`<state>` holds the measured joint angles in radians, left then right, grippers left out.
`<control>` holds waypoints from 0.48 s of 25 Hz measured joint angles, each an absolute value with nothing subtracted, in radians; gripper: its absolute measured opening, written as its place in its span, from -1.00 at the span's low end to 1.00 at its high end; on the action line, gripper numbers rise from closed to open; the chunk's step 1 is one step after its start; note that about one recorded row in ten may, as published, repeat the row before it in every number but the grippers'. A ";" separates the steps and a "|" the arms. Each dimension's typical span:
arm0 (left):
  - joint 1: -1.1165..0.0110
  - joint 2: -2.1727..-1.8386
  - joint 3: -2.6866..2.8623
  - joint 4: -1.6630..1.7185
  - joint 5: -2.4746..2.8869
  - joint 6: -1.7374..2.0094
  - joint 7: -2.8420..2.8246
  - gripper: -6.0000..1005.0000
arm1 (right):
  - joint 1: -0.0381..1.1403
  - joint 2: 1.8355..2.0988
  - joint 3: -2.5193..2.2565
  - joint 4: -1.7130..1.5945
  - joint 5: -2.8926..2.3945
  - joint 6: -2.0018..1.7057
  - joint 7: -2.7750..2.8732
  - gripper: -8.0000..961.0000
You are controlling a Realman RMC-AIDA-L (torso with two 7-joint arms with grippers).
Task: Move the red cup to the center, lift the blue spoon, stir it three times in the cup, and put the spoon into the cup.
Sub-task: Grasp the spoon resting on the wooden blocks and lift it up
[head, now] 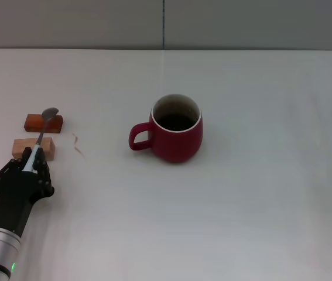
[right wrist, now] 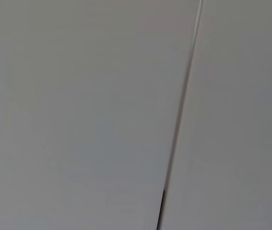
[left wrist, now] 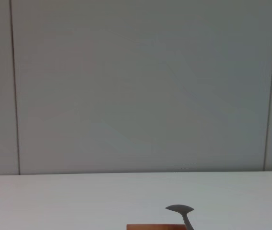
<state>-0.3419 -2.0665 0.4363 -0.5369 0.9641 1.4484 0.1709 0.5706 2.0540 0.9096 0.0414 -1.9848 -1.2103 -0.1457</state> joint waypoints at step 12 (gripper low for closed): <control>-0.330 -2.048 0.448 -0.433 1.108 1.570 -0.231 -0.66 | 0.570 2.054 0.910 0.039 -1.985 -1.210 -0.146 0.52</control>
<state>-0.3302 -2.0479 0.4475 -0.4332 1.1084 1.5705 -0.2309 0.5698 2.0540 0.9096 0.0393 -1.9849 -1.2104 -0.1457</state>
